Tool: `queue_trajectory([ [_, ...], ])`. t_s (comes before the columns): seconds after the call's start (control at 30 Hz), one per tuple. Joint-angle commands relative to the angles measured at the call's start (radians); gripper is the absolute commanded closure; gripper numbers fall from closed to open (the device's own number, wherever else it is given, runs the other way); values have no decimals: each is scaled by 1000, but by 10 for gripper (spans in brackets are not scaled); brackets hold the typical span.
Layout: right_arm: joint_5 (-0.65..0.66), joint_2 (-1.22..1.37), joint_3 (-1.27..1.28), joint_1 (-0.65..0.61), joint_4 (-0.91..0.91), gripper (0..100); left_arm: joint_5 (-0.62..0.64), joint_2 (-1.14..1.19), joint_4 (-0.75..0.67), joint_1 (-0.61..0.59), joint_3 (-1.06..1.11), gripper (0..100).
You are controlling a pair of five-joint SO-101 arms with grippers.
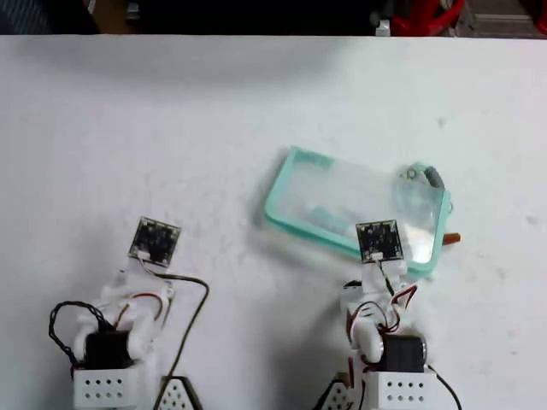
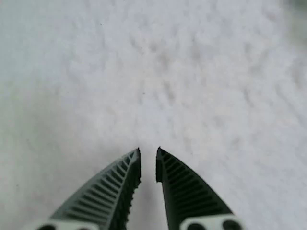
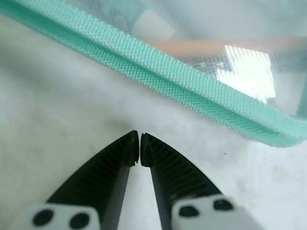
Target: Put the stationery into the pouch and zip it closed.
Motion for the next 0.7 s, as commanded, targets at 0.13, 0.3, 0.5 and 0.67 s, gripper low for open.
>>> queue_trajectory([
  [0.13,-2,-5,5,-4,1,978,-6,-4,6,-2,-2,922],
  [0.3,-2,-5,5,-4,1,978,-6,-4,8,-2,-2,922],
  [0.5,-3,-7,5,-4,1,978,-6,-4,-2,-1,-2,924],
  [0.67,-5,-7,5,-4,1,978,-11,-4,-3,-7,-6,924],
])
